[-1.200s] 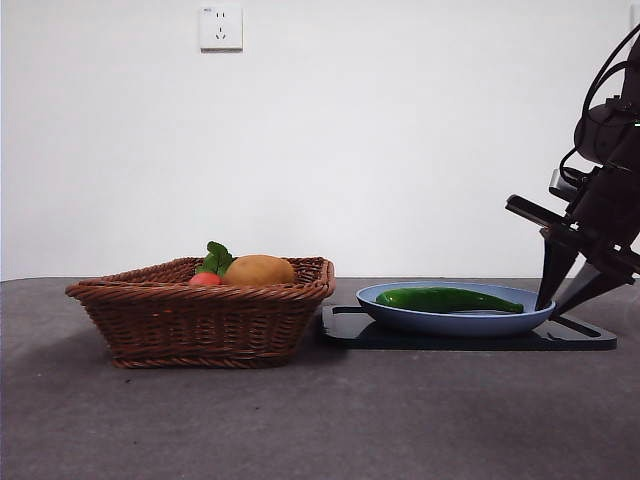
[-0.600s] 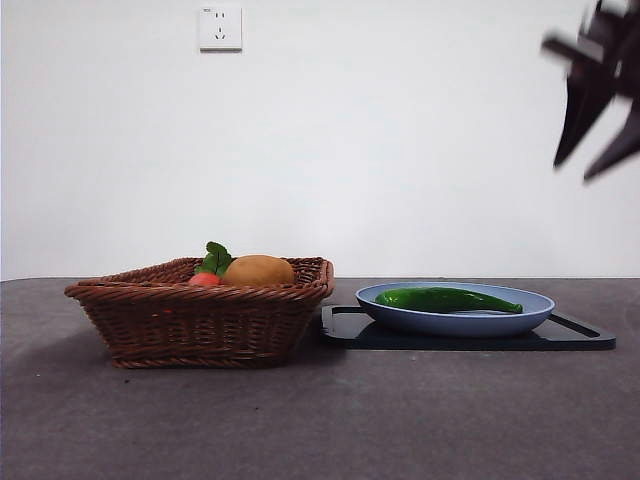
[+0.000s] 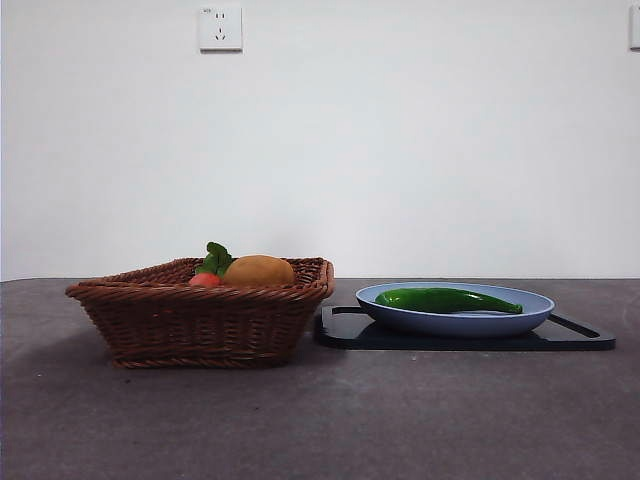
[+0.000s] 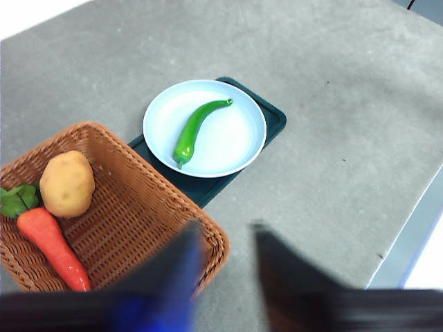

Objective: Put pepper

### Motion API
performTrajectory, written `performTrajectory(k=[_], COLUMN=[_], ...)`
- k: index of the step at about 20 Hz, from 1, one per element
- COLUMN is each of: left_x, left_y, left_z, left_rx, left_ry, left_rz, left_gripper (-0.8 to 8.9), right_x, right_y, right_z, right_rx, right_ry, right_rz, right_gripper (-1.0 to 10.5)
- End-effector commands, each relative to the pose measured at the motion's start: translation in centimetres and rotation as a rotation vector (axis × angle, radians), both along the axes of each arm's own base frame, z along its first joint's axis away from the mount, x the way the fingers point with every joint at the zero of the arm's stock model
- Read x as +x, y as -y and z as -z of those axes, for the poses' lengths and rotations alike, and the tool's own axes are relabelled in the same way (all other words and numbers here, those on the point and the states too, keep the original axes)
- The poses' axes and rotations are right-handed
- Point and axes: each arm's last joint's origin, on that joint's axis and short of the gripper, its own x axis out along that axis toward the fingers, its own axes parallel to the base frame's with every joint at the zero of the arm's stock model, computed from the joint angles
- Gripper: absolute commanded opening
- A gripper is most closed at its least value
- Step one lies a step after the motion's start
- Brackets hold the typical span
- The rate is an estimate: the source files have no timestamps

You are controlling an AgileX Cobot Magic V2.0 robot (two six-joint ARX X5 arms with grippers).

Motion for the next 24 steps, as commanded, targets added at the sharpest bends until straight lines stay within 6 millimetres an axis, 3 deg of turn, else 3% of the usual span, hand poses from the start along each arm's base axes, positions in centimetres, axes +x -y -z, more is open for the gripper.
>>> performTrajectory(k=[1,15,19,22,24], left_x=[-0.1,0.4,1.0,-0.9,-2.9], left_y=[0.2,0.5,-2.9,-7.2,-9.8], left_z=[-0.4,-1.2,-3.3,-5.4,-5.4], left_rx=[-0.009,-0.047,-0.089,-0.145,-0.172], left_ry=[0.001,0.099,0.274,0.460,0.583], left_rz=[0.007,0.009,-0.213,-0.355,-0.474], left_gripper=[0.06,0.08,0.08,0.08,0.08], right_x=[-0.1,0.1,0.1,0.1,0.1], right_y=[-0.2,-0.2,-0.2,-0.2,-0.2], right_z=[-0.4,-0.5,-0.5,-0.5,-0.5], right_rx=[-0.005,0.014,0.014,0.013,0.013], right_ry=[0.023,0.028,0.028,0.027,0.028], right_rz=[-0.037,-0.005,-0.005,-0.005,-0.004], right_gripper=[0.0,0.0,0.0,0.0,0.0])
